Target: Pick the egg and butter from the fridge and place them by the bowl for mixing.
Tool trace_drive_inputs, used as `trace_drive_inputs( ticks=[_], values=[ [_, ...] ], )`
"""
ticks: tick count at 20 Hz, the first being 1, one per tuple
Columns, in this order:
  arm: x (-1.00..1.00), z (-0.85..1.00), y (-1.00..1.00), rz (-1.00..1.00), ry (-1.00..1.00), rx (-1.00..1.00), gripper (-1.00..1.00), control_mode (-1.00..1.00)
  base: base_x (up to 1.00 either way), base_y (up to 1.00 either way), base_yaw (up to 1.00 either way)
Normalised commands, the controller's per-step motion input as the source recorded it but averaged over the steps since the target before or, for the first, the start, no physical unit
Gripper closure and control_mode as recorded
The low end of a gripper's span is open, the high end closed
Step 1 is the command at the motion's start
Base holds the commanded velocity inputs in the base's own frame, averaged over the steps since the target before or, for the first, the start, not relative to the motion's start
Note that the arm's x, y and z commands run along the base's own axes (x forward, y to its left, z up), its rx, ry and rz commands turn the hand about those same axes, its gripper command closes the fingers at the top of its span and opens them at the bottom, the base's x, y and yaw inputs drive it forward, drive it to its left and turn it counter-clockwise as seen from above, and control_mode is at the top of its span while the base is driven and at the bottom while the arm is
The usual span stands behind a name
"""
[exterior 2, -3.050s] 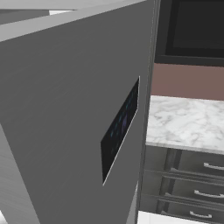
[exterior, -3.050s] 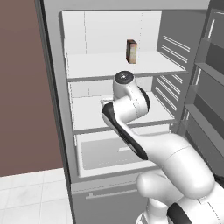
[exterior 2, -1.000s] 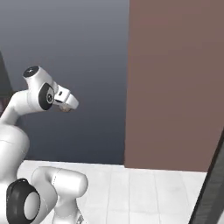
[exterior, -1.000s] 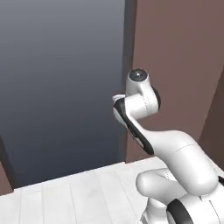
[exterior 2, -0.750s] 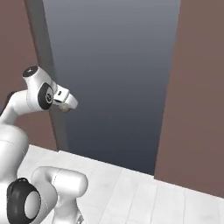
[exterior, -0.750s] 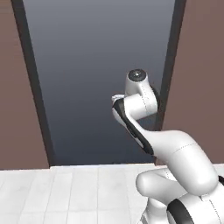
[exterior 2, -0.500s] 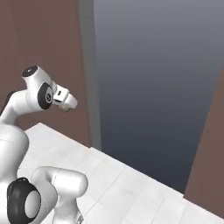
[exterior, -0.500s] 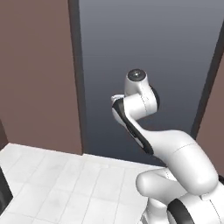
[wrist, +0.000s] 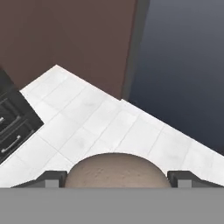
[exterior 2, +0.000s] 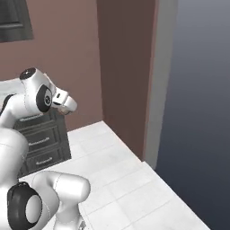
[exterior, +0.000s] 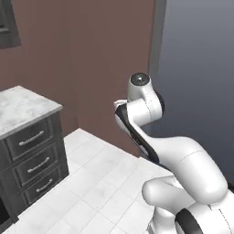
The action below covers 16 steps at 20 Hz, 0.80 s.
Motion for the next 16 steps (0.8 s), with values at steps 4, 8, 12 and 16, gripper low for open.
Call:
trace_drive_inputs(
  ticks=[4, 8, 12, 16],
  values=[
    [0.0, 0.0, 0.0, 0.0, 0.0, 0.0, 1.0, 1.0, 0.52, 0.03, 0.66],
    [0.0, 0.0, 0.0, 0.0, 0.0, 0.0, 1.0, 1.0, 0.52, 0.03, 0.66],
    [0.0, 0.0, 0.0, 0.0, 0.0, 0.0, 1.0, 1.0, 0.66, 0.04, 0.54],
    [0.0, 0.0, 0.0, 0.0, 0.0, 0.0, 1.0, 1.0, 0.71, 0.04, 0.51]
  ],
)
